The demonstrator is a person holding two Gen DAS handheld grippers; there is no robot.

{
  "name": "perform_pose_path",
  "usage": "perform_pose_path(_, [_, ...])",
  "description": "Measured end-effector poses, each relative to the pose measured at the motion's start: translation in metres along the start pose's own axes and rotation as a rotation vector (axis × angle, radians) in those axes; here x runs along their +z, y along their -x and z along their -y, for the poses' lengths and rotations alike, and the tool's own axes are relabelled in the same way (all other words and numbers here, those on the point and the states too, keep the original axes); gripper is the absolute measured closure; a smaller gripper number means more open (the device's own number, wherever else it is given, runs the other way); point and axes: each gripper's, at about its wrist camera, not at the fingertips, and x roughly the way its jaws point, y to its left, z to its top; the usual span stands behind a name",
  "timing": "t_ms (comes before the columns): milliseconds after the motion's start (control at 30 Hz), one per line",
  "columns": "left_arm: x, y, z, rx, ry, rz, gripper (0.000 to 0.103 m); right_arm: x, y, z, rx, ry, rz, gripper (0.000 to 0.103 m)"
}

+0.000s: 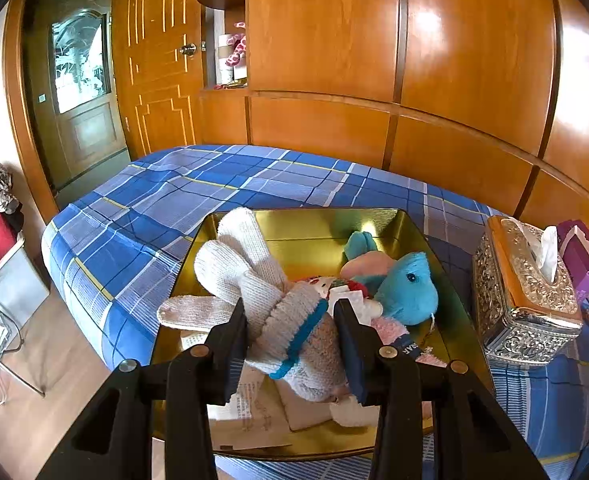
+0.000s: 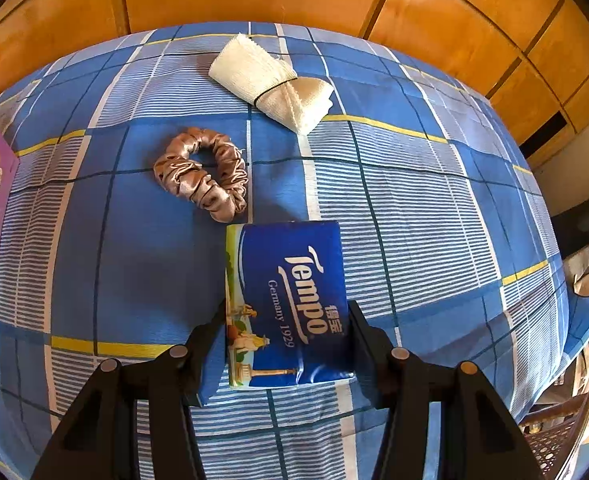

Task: Organize soft objects
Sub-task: 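Lower the white knit glove into the gold tray and open the left gripper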

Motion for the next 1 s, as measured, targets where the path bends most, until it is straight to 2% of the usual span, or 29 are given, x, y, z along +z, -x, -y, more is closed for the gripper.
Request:
perform_pose_path(500, [-0.008,-0.014,-0.014,0.007,0.028,-0.040,0.061,-0.004,0.007,-0.009,-0.036,0.030,0.021,0.050])
perform_pose_path(1000, [-0.016,-0.042,-0.025,-0.020,0.078,-0.133,0.060,-0.004,0.008,-0.011,-0.048,0.049,0.029,0.050])
